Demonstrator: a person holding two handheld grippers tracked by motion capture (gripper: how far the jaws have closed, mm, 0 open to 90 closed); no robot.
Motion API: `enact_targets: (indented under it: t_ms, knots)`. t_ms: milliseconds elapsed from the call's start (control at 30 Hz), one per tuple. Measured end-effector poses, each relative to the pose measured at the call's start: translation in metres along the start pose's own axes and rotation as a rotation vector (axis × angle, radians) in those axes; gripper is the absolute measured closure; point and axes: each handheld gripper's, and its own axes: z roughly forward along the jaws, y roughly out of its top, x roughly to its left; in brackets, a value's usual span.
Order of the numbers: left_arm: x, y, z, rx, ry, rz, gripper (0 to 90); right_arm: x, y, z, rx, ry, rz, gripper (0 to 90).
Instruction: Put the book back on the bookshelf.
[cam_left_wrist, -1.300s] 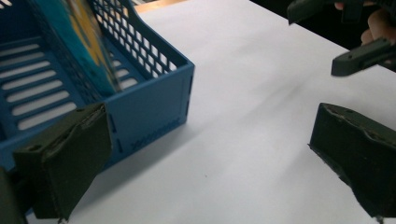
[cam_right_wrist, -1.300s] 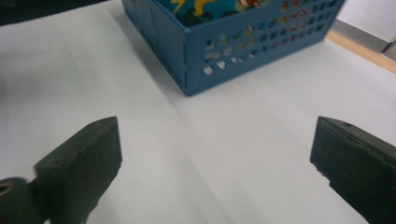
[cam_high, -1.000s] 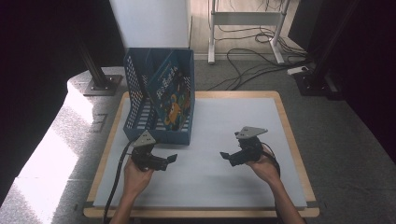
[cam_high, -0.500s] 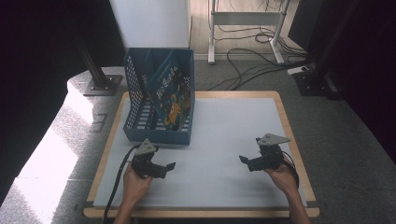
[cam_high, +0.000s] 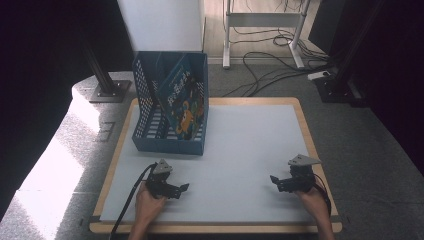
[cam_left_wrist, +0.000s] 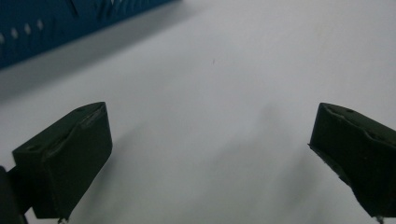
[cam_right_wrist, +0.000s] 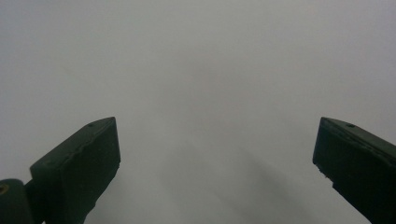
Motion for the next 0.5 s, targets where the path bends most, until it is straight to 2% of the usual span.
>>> enact_targets:
  t_ms: [67,100,133,167,233,300,500]
  knots:
    - [-0.001,0.000,0.001,0.008,0.011,0.008,0.0,-0.002,-0.006,0.002,0.021,0.000,0.012,0.6]
    - [-0.001,0.000,0.003,0.029,0.005,0.002,0.0,-0.003,-0.012,0.005,0.053,-0.001,0.020,0.8]
    - [-0.001,0.000,0.003,0.029,0.005,0.002,0.0,-0.003,-0.012,0.005,0.053,-0.001,0.020,0.8]
    - [-0.002,0.001,0.004,0.044,0.014,0.005,0.0,-0.002,-0.018,0.010,0.088,-0.013,0.017,0.0]
    - [-0.003,0.001,0.005,0.049,0.024,0.012,0.0,-0.004,-0.020,0.010,0.074,-0.008,0.032,0.0]
    - [-0.008,0.001,0.007,0.066,0.066,0.046,0.5,-0.006,-0.021,0.009,0.057,-0.006,0.052,1.8]
    - [-0.008,0.001,0.007,0.068,0.068,0.047,0.1,-0.004,-0.022,0.010,0.056,-0.016,0.043,1.3]
